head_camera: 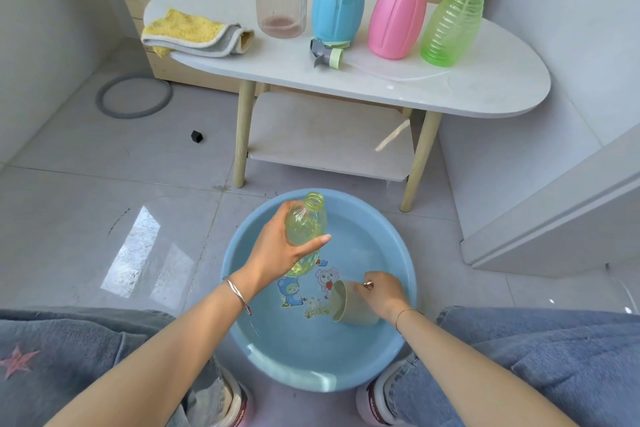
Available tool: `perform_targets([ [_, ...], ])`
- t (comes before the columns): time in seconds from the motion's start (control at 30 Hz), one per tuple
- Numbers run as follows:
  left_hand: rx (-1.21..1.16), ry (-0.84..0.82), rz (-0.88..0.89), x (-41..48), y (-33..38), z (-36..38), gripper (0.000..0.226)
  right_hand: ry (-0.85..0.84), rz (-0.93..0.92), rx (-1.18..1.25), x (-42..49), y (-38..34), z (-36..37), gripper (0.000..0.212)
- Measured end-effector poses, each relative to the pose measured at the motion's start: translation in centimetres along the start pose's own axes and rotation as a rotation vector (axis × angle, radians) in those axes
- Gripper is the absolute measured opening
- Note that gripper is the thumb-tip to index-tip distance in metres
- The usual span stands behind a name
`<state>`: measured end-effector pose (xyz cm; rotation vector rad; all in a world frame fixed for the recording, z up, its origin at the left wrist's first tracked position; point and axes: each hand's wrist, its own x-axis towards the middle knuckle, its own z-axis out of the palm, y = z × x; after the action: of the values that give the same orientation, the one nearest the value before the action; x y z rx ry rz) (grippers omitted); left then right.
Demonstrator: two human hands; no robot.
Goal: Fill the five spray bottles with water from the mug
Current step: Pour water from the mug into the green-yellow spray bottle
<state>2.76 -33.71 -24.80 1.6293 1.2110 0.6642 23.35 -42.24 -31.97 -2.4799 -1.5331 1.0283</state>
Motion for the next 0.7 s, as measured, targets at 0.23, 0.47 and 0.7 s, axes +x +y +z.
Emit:
perform_targets([
  [0.23,-0.041,0.086,-0.003,0.7,1.0,-1.3,0.061,0.005,0.096,0.382,-0.5,-0.2,-0.8,0.048],
  [0.47,-0.080,0.222,0.054,1.4,2.1,-3.0,0.067,0.021,-0.039,0.635,-0.9,-2.4,-5.3,0.044],
  [0.7,-0.104,0.317,0.127,1.6,3.3,-4.0,0.056,0.186,-0.241,0.827,-1.9,-6.9,-12.1,0.053],
])
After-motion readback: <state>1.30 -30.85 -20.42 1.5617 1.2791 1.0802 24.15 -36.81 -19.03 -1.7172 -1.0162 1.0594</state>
